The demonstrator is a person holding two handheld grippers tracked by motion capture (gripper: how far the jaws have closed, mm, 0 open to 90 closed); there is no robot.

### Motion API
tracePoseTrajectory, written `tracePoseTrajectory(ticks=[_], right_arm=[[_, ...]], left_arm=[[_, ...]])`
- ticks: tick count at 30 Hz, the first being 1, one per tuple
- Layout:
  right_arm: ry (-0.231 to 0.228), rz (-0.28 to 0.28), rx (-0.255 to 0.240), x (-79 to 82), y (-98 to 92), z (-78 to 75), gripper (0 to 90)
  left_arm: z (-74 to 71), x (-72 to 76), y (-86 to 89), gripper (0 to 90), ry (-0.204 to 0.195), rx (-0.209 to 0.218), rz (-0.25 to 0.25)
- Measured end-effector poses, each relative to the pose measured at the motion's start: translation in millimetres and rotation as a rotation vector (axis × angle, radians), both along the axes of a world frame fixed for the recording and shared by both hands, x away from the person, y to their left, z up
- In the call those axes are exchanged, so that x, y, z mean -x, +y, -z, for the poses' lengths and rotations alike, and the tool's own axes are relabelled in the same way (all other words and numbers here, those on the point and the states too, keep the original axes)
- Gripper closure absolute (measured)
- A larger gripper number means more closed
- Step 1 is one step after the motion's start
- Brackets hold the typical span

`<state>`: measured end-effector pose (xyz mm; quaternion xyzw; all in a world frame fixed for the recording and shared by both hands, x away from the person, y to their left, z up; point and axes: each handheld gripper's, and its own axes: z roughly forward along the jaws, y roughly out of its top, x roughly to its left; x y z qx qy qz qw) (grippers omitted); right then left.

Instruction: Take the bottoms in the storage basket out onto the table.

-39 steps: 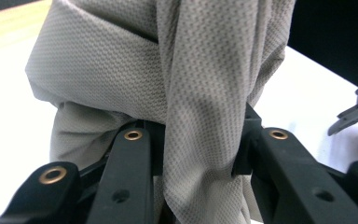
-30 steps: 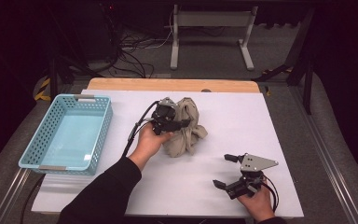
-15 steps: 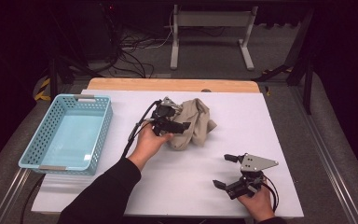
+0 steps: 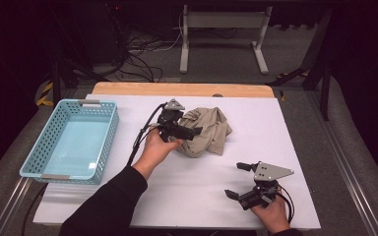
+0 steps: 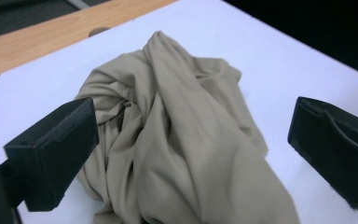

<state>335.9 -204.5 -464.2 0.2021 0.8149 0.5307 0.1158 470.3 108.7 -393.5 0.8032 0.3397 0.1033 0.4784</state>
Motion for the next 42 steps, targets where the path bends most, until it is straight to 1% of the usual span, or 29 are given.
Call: tracePoseTrajectory(ticks=[1,2,3,5,6,7,8,11,12,13,14,16,19,21,22,23,24,25,28,29,30,34,39,42], right_arm=[[0.001,0.000,0.001,0.0,0.2,0.0,0.2],[0.000,0.000,0.001,0.1,0.2,0.0,0.2],[0.001,0.000,0.001,0.0,0.2,0.0,0.2],[0.001,0.000,0.001,0.0,0.1,0.0,0.2],[0.001,0.000,0.001,0.0,0.1,0.0,0.2],[0.001,0.000,0.001,0.1,0.2,0.0,0.2],[0.001,0.000,0.001,0.1,0.2,0.0,0.2],[0.002,0.000,0.001,0.0,0.1,0.1,0.2],[0.001,0.000,0.001,0.1,0.1,0.1,0.2],[0.000,0.000,0.001,0.2,0.1,0.0,0.2],[0.001,-0.001,0.001,0.1,0.1,0.1,0.2],[0.001,0.000,0.002,0.2,0.1,0.2,0.2],[0.000,0.001,0.002,0.4,0.0,0.2,0.2],[0.000,0.002,0.002,0.2,-0.3,0.2,0.2],[0.000,0.002,0.001,0.2,-0.3,0.2,0.2],[0.000,0.003,0.001,0.1,-0.3,0.3,0.2],[0.000,0.003,0.001,0.0,-0.3,0.3,0.2],[0.000,0.003,0.001,0.1,-0.3,0.3,0.2],[-0.001,0.005,0.000,0.3,-0.7,0.3,0.2],[-0.001,0.006,0.000,0.3,-0.8,0.3,0.2],[0.001,0.006,-0.002,0.1,-0.7,0.3,0.2],[0.002,0.004,0.004,-0.1,0.1,0.3,0.2],[0.001,0.006,0.002,-0.1,-0.2,0.4,0.2],[0.002,0.005,0.001,-0.2,-0.4,0.4,0.2]], left_arm=[[-2.3,1.0,1.3,2.0,-0.008,0.004,0.004],[-4.1,2.2,1.9,1.9,-0.006,0.013,0.010],[-5.5,2.8,2.7,1.8,-0.012,0.014,0.012],[-8.9,5.5,4.1,1.5,-0.014,0.028,0.008],[-10.8,6.2,5.8,1.5,-0.024,0.022,0.011],[-12.3,7.7,6.5,1.5,-0.023,0.028,0.011],[-14.1,8.4,8.0,1.5,-0.034,0.021,0.009],[-18.6,10.7,11.5,1.5,-0.048,0.026,0.008],[-19.3,11.4,11.9,1.5,-0.042,0.033,0.010],[-21.0,12.3,13.4,1.5,-0.049,0.034,0.008],[-21.8,13.0,14.0,1.5,-0.047,0.038,0.011],[-23.5,14.1,15.4,1.6,-0.052,0.033,0.009],[-25.7,16.2,16.8,1.5,-0.051,0.038,0.008],[-27.8,17.8,18.4,1.5,-0.058,0.042,0.010],[-28.4,18.1,18.9,1.5,-0.059,0.040,0.014],[-29.7,19.1,20.0,1.5,-0.068,0.034,0.012],[-31.0,20.3,21.0,1.5,-0.066,0.031,0.015],[-32.0,21.8,21.7,1.5,-0.064,0.037,0.018],[-35.5,25.5,26.3,1.5,-0.074,0.041,0.032],[-37.4,27.7,28.8,1.5,-0.073,0.048,0.033],[-39.2,28.5,31.5,1.5,-0.083,0.044,0.034],[-46.7,34.1,41.2,1.5,-0.088,0.065,0.037],[-55.2,43.0,52.6,1.5,-0.115,0.066,0.044],[-57.7,46.3,56.8,1.5,-0.117,0.057,0.047]])
